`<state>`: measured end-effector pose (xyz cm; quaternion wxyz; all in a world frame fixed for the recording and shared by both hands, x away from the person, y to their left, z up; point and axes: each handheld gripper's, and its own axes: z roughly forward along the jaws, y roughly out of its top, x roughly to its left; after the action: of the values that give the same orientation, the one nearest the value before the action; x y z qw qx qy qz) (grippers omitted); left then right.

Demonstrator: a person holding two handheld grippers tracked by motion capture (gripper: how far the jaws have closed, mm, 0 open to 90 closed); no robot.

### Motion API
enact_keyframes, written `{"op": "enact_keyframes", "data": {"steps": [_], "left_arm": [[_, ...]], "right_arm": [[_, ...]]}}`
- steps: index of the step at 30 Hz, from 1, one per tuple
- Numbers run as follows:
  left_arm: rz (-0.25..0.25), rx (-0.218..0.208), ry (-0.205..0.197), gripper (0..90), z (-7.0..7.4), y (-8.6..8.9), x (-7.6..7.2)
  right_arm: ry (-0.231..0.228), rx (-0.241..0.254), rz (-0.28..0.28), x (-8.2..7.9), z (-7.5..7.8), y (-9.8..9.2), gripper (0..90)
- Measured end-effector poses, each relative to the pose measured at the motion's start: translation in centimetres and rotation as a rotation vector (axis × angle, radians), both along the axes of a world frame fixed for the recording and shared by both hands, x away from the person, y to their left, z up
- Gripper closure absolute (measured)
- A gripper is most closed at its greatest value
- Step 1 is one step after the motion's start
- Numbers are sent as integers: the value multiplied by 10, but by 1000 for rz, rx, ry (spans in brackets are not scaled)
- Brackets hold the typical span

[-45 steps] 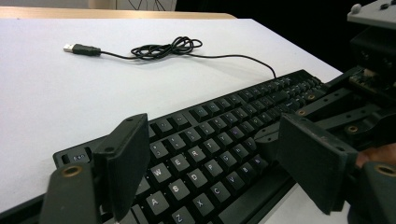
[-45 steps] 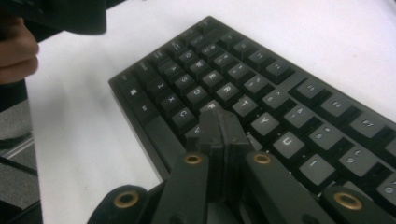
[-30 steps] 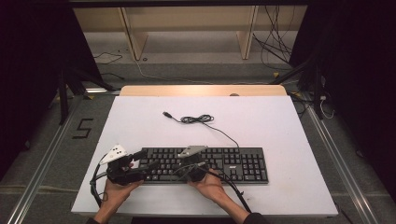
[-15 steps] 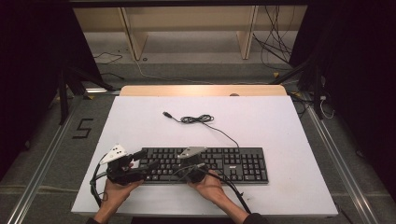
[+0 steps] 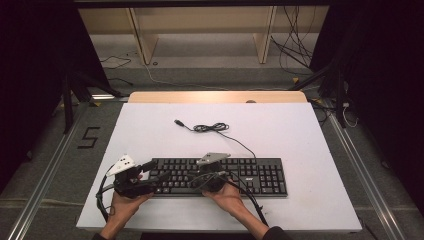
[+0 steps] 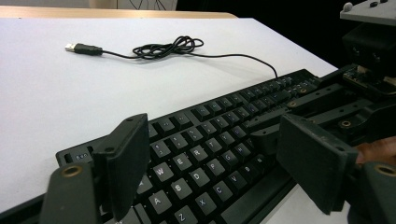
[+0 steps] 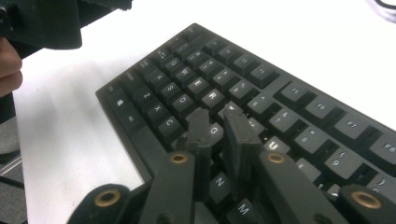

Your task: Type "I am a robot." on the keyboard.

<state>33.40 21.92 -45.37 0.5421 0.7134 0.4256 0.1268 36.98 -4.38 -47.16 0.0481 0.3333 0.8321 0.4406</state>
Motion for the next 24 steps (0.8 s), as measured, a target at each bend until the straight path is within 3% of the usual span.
{"op": "enact_keyframes", "data": {"steps": [10, 24], "left_arm": [[-4, 4, 0, 253, 0, 0, 0], [-4, 1, -4, 253, 0, 0, 0]], "right_arm": [[-10, 18, -17, 3, 5, -7, 736], [-10, 31, -45, 12, 13, -20, 384]]}}
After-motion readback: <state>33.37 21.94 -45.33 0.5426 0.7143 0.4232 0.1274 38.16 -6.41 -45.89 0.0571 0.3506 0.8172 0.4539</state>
